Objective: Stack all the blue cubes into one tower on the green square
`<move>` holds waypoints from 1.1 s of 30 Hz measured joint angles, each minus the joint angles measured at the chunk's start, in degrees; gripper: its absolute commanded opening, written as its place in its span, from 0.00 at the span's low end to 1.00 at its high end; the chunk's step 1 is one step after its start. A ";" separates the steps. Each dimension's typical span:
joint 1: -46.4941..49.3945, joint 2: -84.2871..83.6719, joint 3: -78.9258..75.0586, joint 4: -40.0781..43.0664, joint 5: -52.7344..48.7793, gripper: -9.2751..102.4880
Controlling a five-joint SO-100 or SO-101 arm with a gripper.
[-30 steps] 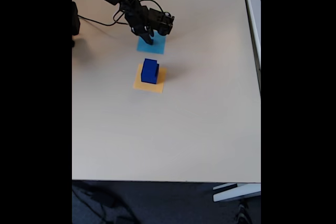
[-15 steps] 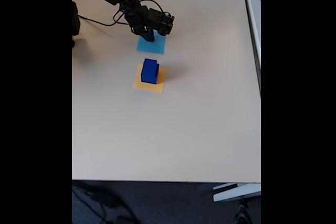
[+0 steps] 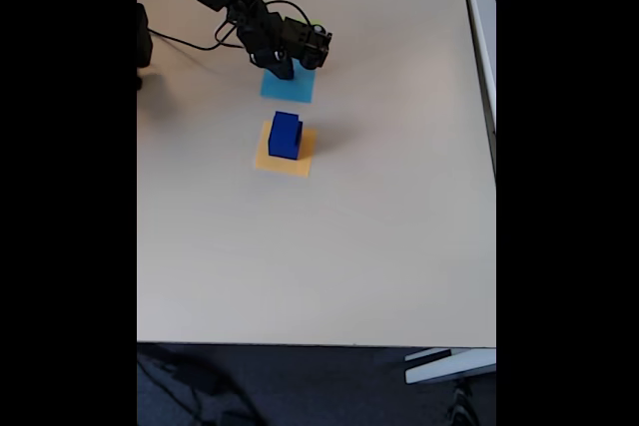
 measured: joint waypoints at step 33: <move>-9.49 0.35 -25.40 27.33 17.49 0.08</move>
